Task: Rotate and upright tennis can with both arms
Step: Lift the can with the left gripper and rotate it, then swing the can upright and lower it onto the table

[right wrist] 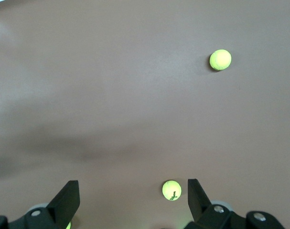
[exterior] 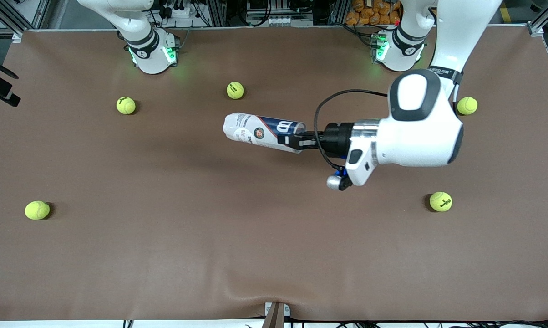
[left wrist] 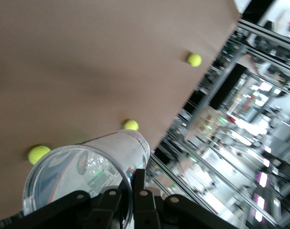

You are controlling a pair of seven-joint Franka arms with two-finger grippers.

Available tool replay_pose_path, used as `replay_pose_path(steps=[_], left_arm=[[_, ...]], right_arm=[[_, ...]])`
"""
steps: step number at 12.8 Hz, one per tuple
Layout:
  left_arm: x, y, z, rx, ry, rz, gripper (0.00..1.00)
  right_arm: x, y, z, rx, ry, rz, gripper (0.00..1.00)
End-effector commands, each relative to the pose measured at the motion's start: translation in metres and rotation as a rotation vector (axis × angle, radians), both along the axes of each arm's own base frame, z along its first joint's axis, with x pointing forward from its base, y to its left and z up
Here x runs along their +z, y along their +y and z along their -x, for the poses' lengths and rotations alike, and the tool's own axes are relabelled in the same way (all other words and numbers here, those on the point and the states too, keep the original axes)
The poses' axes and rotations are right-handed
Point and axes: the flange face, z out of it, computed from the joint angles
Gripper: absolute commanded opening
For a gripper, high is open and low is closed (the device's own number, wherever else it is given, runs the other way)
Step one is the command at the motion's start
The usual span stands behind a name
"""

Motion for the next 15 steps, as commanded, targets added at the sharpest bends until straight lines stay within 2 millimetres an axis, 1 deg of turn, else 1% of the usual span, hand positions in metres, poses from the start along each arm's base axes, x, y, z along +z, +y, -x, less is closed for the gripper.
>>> replay_pose_path(steps=[1,2,4,9,12,14,15], left_arm=[[0.016,-0.025,0.02,0.03,-0.033,-0.125,0.03],[0.019,-0.039,0.028,0.038,-0.049,-0.171,0.03],[0.017,-0.064,0.044,0.051,-0.098,-0.287,0.03],[0.007,-0.115,0.089,0.05,-0.212,-0.526,0.03],[-0.008,-0.149,0.121,0.048,-0.307,-0.669,0.04],[-0.024,-0.163,0.132,0.053,-0.35,-0.736,0.04],[-0.033,-0.173,0.142,0.033,-0.381,-0.763,0.04]], right_arm=[[0.002,0.002,0.0,0.0,-0.008,-0.006,1.0],[0.002,0.002,0.0,0.0,-0.008,-0.006,1.0],[0.002,0.002,0.0,0.0,-0.008,-0.006,1.0],[0.002,0.002,0.0,0.0,-0.008,-0.006,1.0],[0.002,0.002,0.0,0.0,-0.006,-0.006,1.0],[0.002,0.002,0.0,0.0,-0.008,-0.006,1.0],[0.002,0.002,0.0,0.0,-0.006,-0.006,1.0]])
